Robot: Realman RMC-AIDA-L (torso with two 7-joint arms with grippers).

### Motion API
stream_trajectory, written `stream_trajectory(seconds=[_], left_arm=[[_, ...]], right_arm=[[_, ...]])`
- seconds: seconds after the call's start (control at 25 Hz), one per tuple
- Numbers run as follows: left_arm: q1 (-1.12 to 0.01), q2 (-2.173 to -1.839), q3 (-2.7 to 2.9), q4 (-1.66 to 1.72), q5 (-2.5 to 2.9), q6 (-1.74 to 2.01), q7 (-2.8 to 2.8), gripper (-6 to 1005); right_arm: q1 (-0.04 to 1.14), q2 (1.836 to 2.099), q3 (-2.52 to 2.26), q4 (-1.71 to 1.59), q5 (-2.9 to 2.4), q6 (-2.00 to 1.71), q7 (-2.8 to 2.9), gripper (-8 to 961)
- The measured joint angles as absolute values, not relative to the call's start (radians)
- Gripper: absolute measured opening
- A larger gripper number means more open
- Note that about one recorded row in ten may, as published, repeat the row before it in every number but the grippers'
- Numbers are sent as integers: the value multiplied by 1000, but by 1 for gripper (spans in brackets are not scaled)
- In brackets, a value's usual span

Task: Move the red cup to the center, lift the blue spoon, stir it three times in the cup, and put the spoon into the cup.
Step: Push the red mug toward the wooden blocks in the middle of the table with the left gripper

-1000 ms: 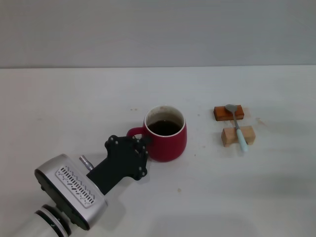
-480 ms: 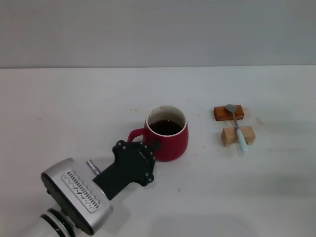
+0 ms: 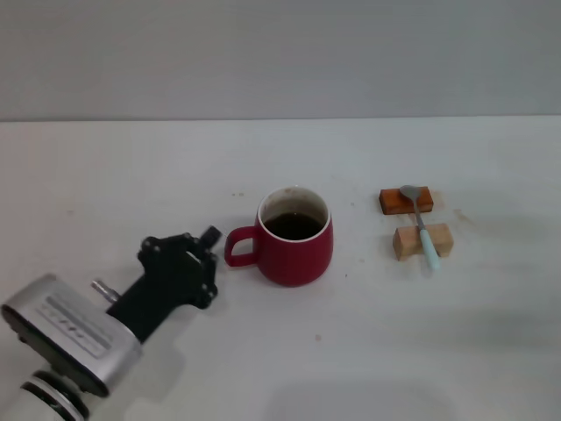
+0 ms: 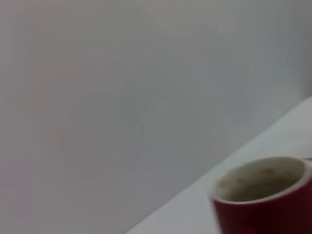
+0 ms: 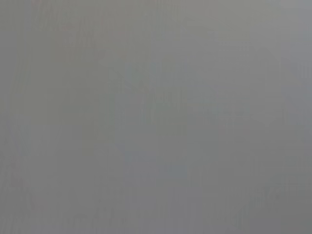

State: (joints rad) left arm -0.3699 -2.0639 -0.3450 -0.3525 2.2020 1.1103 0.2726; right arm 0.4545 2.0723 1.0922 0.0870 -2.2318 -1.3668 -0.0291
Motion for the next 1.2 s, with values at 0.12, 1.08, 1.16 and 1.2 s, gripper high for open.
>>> stream_trajectory(seconds=[0.12, 1.08, 1.16, 1.2], left_arm=[[-378, -2064, -365, -331, 2205, 1129, 232, 1], [-468, -2072, -313, -370, 2209, 1091, 233, 1], [-469, -2072, -307, -374, 2209, 1091, 233, 1], [-469, -2073, -298, -378, 2209, 1090, 233, 1]], right_arm=[[456, 2072, 1092, 89, -2232, -1367, -29, 723], [453, 2072, 1092, 84, -2232, -1367, -29, 724], [453, 2072, 1092, 84, -2232, -1367, -29, 724], [454, 2072, 1092, 84, -2232, -1367, -29, 724]])
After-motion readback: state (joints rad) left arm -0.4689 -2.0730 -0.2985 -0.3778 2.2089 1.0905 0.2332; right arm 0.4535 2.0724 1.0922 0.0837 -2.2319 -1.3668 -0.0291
